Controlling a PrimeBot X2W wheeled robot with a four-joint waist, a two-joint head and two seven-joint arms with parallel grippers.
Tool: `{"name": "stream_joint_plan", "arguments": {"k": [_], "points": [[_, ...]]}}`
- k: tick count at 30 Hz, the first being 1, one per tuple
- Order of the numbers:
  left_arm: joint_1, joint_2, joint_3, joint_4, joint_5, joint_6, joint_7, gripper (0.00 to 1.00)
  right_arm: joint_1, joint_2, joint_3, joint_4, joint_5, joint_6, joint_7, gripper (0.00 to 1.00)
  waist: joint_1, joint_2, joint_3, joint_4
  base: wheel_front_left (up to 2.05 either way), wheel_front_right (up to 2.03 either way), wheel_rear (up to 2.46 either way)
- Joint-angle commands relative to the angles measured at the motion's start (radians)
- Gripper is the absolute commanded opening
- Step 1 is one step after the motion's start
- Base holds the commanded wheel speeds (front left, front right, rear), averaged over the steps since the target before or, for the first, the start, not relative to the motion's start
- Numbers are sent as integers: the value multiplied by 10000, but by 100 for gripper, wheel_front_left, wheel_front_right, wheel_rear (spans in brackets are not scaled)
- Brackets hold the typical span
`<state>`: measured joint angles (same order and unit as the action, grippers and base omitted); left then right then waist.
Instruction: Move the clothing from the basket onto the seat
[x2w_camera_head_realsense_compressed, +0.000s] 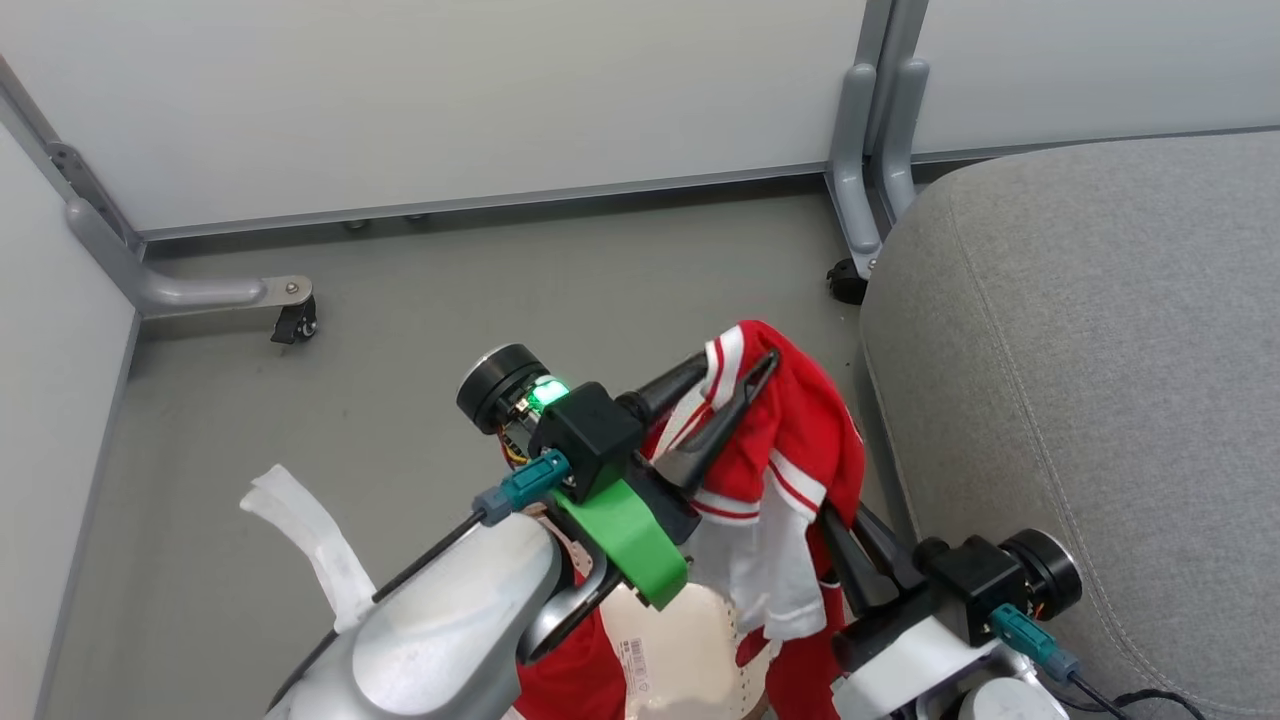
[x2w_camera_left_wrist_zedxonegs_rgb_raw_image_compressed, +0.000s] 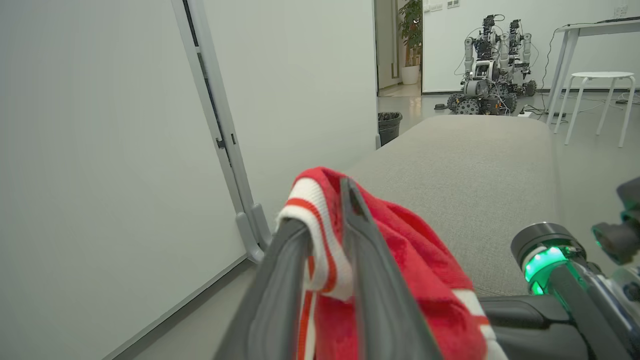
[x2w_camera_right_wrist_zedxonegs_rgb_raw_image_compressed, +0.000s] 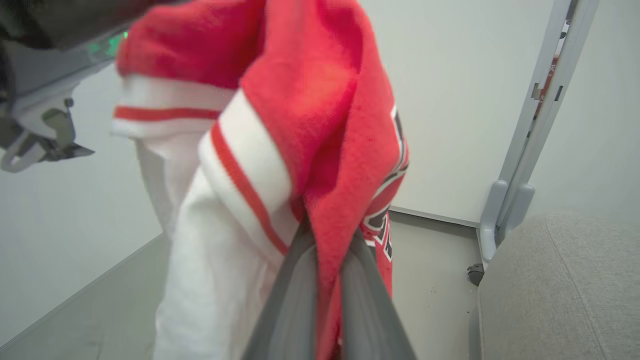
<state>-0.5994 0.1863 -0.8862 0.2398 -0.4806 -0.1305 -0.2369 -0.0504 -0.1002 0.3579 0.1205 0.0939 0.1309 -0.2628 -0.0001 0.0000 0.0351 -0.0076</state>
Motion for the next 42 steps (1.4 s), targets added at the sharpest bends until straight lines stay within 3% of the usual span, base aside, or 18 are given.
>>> {"name": "stream_joint_plan", "arguments": {"k": [1,10,25,42], "points": [[67,10,17,89,-85,25,80,100,9,0,-88,-73,-87,-3,-31,0,1,0,10,-1,0,0,0],[290,244,189,326,-526,102,252,100,141,141,-646,-158,-101,-3,-31,0,1,0,44,-30,0,0,0],[1263,1119,310,-98,-1208,214,211,100,186,393,-1875,-350,-149,-3,-31,0,1,0,232,-56,0,0,0],[1771,1348,390,-223,-1243,543,-21,100,373,485,-2277,-430,-204,-3,-31,0,1,0,82,-85,0,0,0]]}}
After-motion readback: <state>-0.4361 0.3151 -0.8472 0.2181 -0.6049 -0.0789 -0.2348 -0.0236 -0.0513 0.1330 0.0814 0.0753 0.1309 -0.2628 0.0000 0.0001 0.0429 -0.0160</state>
